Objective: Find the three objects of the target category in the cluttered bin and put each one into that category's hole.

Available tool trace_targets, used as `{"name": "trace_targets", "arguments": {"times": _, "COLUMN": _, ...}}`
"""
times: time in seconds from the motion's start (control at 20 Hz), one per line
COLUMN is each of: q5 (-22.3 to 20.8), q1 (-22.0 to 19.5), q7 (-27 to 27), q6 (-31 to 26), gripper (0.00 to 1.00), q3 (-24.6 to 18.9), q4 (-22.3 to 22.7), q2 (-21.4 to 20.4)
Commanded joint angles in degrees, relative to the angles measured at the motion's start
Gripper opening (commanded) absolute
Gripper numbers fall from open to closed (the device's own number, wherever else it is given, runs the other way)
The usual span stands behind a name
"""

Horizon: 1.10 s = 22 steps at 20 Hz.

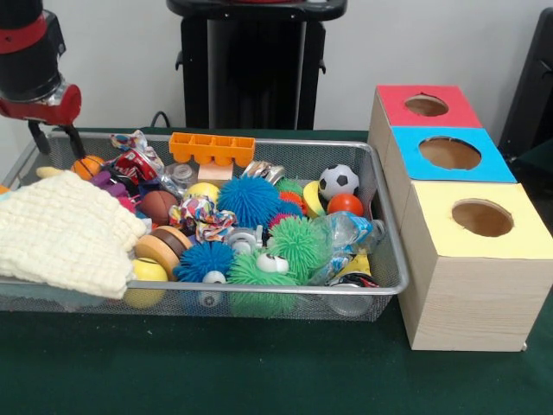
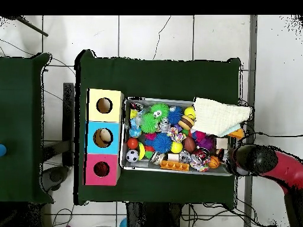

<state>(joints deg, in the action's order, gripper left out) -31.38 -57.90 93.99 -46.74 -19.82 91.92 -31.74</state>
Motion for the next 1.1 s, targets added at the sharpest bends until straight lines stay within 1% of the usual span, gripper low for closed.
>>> {"name": "trace_targets", "arguments": {"times": 0.05, "q5": -5.46, "q1": 1.16, "q7": 0.08, "q6": 11.02, "gripper": 1.00, "q3": 0.40, "q4": 2.83, "q2": 5.40}}
{"name": "trace_targets", "arguments": {"times": 0.45, "q5": -6.59, "q1": 1.53, "q7": -0.38, "q6": 14.37, "gripper": 1.00, "q3": 1.49, "q4": 1.47, "q2": 8.11}}
{"name": "trace_targets", "arguments": {"times": 0.6, "q5": -6.99, "q1": 1.13, "q7": -1.78, "q6": 14.76, "gripper": 1.00, "q3": 1.26, "q4": 0.87, "q2": 8.92}}
{"name": "trace_targets", "arguments": {"times": 0.75, "q5": -7.03, "q1": 0.33, "q7": -3.30, "q6": 14.09, "gripper": 1.00, "q3": 0.70, "q4": 0.37, "q2": 9.60}}
{"name": "trace_targets", "arguments": {"times": 0.95, "q5": -7.06, "q1": -0.47, "q7": -4.95, "q6": 13.06, "gripper": 1.00, "q3": 0.34, "q4": 0.54, "q2": 9.03}}
{"name": "trace_targets", "arguments": {"times": 1.1, "q5": -7.13, "q1": -1.97, "q7": -6.92, "q6": 12.59, "gripper": 1.00, "q3": -0.31, "q4": 1.02, "q2": 8.65}}
